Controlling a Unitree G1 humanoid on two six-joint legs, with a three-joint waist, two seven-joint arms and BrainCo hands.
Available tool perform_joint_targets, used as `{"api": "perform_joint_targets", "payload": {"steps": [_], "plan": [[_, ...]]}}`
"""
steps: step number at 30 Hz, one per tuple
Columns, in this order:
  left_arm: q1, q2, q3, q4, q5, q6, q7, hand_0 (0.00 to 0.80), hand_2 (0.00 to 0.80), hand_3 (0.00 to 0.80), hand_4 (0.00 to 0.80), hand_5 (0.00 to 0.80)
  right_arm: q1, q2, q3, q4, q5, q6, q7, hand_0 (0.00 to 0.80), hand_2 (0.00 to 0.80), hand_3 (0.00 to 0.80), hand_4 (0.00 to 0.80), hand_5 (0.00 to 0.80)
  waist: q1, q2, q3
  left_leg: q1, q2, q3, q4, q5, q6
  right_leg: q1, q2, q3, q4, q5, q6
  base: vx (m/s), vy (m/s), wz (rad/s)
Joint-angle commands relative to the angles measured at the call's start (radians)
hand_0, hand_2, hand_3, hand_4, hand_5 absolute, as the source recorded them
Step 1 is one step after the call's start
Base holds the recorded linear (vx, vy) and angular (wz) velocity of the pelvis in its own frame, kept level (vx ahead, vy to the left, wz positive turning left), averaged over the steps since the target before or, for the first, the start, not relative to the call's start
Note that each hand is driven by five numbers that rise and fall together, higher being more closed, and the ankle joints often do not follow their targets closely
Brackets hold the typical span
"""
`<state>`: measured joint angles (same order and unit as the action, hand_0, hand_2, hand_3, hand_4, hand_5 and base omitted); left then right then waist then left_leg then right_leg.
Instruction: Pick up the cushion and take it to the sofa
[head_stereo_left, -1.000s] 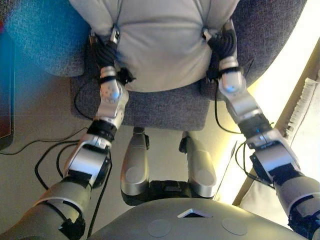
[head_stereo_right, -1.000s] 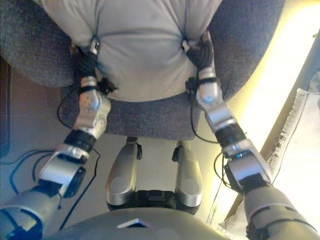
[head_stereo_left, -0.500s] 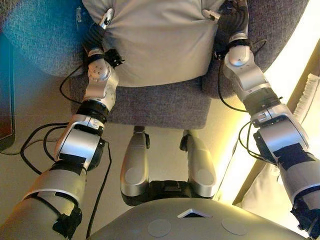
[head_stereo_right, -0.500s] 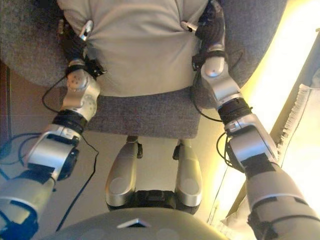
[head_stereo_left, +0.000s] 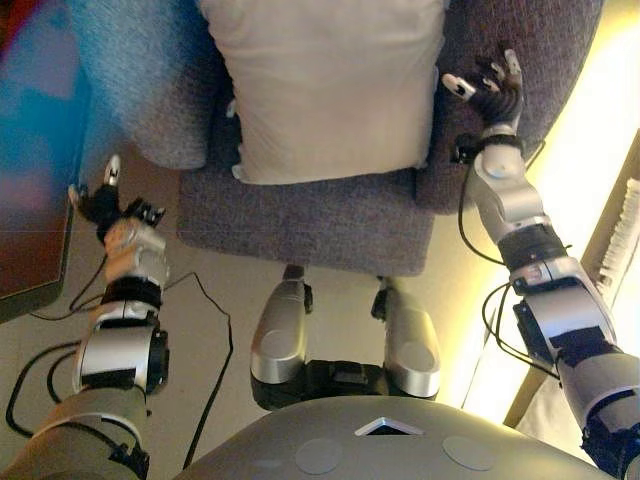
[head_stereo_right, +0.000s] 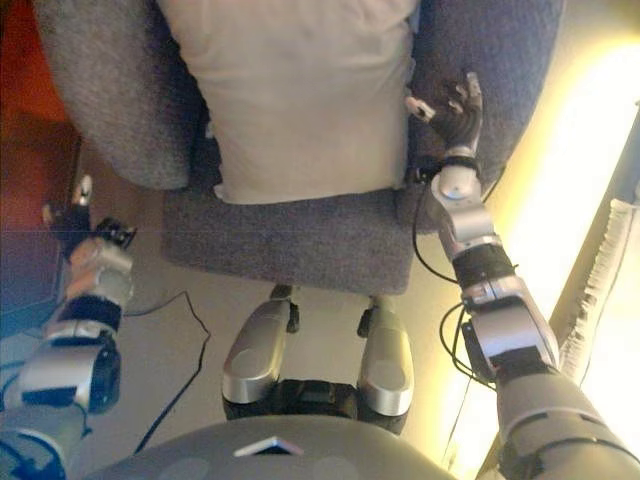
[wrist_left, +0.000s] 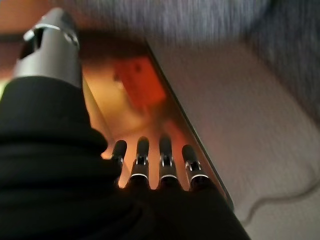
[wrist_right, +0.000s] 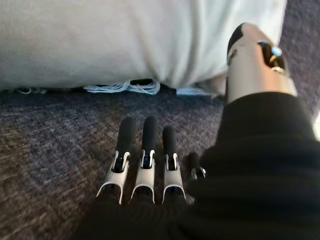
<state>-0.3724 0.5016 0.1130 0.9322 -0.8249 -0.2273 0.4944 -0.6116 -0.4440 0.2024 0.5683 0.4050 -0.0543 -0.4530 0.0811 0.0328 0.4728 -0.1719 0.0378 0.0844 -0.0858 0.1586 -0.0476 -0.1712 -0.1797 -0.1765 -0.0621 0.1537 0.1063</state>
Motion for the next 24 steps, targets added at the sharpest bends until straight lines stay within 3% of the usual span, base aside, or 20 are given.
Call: {"api": "perform_joint_targets", "payload": {"steps": [1, 8, 12, 15, 16, 20, 24], "plan": [[0.098, 0.018, 0.06, 0.076, -0.031, -0.024, -0.022, 0.0, 0.0, 0.0, 0.0, 0.0, 0.2, -0.215, -0.215, 0.101, -0.004, -0.028, -0.096, 0.0, 0.0, 0.0, 0.0, 0.0, -0.041, -0.028, -0.167, 0.023, 0.043, -0.007, 0.082, -0.165, -0.075, 0.023, -0.06, -0.034, 0.055, -0.12, 0.062, 0.203, -0.071, 0.02], [0.34, 0.015, 0.199, 0.154, 0.075, 0.059, -0.07, 0.0, 0.0, 0.0, 0.0, 0.0, 0.468, -0.24, -0.432, 0.104, -0.047, -0.016, -0.073, 0.0, 0.0, 0.0, 0.0, 0.0, -0.049, -0.034, -0.283, 0.13, 0.049, -0.01, 0.058, -0.18, -0.072, 0.132, -0.036, -0.032, 0.033, -0.136, 0.055, 0.184, -0.07, 0.17], [0.436, -0.001, 0.219, 0.244, 0.184, 0.125, -0.111, 0.0, 0.0, 0.0, 0.0, 0.0, 0.598, -0.211, -0.517, 0.175, -0.055, -0.014, -0.041, 0.0, 0.0, 0.0, 0.0, 0.0, -0.061, -0.044, -0.339, 0.182, 0.052, -0.004, 0.039, -0.186, -0.068, 0.179, -0.025, -0.023, 0.02, -0.139, 0.056, 0.136, -0.079, -0.09], [0.484, -0.031, 0.194, 0.273, 0.258, 0.16, -0.134, 0.0, 0.0, 0.0, 0.0, 0.0, 0.678, -0.165, -0.543, 0.249, -0.055, -0.008, 0.002, 0.0, 0.0, 0.0, 0.0, 0.0, -0.068, -0.048, -0.361, 0.217, 0.052, 0.001, 0.02, -0.185, -0.061, 0.207, -0.016, -0.016, 0.01, -0.14, 0.054, 0.068, -0.073, -0.17], [0.499, -0.052, 0.185, 0.298, 0.3, 0.189, -0.163, 0.0, 0.0, 0.0, 0.0, 0.0, 0.707, -0.127, -0.546, 0.331, -0.048, -0.047, 0.033, 0.0, 0.0, 0.0, 0.0, 0.0, -0.072, -0.049, -0.371, 0.232, 0.052, 0.004, 0.017, -0.188, -0.058, 0.222, -0.012, -0.014, 0.008, -0.142, 0.054, 0.07, -0.084, -0.09], [0.52, -0.108, 0.118, 0.384, 0.44, 0.263, -0.241, 0.0, 0.0, 0.0, 0.0, 0.0, 0.745, 0.003, -0.495, 0.557, -0.014, -0.098, 0.08, 0.0, 0.0, 0.0, 0.0, 0.0, -0.077, -0.052, -0.395, 0.272, 0.051, 0.015, 0.009, -0.198, -0.05, 0.263, -0.002, -0.011, -0.005, -0.144, 0.049, 0.05, -0.075, -0.12], [0.505, -0.192, 0.025, 0.446, 0.531, 0.331, -0.319, 0.0, 0.0, 0.0, 0.0, 0.0, 0.742, 0.116, -0.41, 0.709, -0.006, -0.015, 0.164, 0.0, 0.0, 0.0, 0.0, 0.0, -0.082, -0.054, -0.409, 0.298, 0.049, 0.022, -0.001, -0.205, -0.041, 0.288, 0.009, -0.008, -0.007, -0.148, 0.042, 0.022, -0.054, -0.14]]}}
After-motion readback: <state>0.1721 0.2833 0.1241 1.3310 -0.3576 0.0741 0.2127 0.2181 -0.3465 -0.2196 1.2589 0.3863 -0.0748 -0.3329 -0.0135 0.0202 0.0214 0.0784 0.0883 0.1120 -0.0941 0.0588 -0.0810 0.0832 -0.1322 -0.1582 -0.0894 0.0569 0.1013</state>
